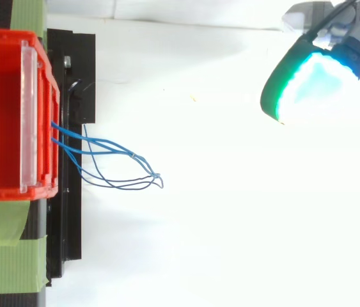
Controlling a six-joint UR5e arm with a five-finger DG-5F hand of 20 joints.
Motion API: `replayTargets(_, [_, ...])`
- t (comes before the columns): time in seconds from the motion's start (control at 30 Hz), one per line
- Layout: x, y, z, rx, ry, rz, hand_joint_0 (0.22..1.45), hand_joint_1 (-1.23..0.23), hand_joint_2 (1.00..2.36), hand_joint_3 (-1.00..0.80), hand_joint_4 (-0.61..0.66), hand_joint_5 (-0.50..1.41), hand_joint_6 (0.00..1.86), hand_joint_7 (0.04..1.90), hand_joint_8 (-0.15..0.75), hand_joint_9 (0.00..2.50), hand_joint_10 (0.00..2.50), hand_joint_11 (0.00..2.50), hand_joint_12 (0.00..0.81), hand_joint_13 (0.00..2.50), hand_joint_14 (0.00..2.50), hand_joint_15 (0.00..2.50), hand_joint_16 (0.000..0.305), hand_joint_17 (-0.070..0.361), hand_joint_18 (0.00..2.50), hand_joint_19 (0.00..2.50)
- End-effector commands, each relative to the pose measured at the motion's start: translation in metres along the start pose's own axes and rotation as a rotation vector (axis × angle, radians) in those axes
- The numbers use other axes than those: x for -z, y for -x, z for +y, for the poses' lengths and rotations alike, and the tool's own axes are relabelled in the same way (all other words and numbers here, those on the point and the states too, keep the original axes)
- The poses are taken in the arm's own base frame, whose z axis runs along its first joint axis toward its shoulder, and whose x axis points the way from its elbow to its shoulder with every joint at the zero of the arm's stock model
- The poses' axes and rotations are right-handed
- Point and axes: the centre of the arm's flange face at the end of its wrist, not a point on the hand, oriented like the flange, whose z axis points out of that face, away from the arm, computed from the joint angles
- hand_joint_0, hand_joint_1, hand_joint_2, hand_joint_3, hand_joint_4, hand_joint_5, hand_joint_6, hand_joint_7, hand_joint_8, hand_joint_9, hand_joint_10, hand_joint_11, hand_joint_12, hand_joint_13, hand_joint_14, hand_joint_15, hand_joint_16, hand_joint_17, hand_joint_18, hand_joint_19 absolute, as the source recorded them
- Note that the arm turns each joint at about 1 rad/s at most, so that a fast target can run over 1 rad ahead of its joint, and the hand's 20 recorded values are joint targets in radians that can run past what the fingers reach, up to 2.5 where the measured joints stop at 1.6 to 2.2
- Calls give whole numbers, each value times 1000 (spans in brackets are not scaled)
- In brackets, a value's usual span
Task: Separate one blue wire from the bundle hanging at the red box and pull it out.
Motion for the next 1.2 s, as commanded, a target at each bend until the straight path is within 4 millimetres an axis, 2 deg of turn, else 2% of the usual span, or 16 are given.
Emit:
replayTargets(0.0, [1, 0, 1, -4, -2, 2, 403, -374, 1000, -500, 33, -300, 501, 604, 202, 0, 0, 0, 339, 0, 2, 80, 67, 151, 0, 59])
replayTargets(0.27, [1, 0, -1, 12, -9, -1, 407, -377, 1000, -500, 52, -300, 501, 622, 204, 0, 0, 0, 340, 0, 2, 82, 68, 153, 0, 75])
replayTargets(0.57, [6, -2, -4, 89, -54, 13, 413, -405, 1000, -500, 133, -299, 501, 663, 223, 0, 0, 0, 344, 0, 2, 82, 67, 151, 0, 72])
replayTargets(0.6, [6, -2, -4, 105, -54, 12, 419, -461, 1000, -500, 152, -291, 501, 653, 228, 0, 0, 0, 348, 0, 0, 59, 67, 150, 0, 41])
replayTargets(0.8, [5, -4, -5, 211, -64, -11, 442, -556, 1000, -500, 191, -273, 502, 674, 227, 0, 0, 0, 334, 0, 2, 61, 64, 145, 0, 46])
replayTargets(0.87, [6, -6, -8, 267, -75, -19, 449, -583, 1000, -500, 202, -267, 502, 691, 230, 0, 0, 0, 331, 0, 2, 60, 64, 143, 0, 48])
replayTargets(0.93, [8, -8, -22, 328, -103, -30, 464, -614, 1000, -500, 216, -258, 502, 708, 229, 0, 0, 0, 328, 0, 2, 66, 62, 140, 0, 59])
replayTargets(1.17, [10, -16, -51, 372, -123, -58, 472, -631, 1000, -500, 235, -248, 502, 727, 235, 0, 0, 0, 327, 0, 0, 75, 61, 138, 0, 89])
